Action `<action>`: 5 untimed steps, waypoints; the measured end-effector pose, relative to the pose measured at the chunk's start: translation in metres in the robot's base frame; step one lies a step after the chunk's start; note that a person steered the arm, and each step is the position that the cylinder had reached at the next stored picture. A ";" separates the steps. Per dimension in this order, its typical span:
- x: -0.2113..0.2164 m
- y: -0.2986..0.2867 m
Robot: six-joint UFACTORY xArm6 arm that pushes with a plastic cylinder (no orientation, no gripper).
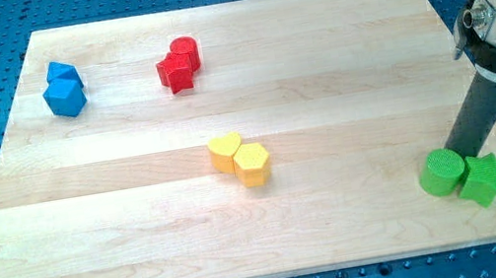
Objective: Slide the green blocks to the bottom right corner
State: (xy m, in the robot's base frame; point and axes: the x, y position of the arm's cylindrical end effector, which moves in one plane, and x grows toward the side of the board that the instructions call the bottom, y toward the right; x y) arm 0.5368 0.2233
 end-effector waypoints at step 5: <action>-0.024 -0.081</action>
State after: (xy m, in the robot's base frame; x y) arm 0.5130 0.1426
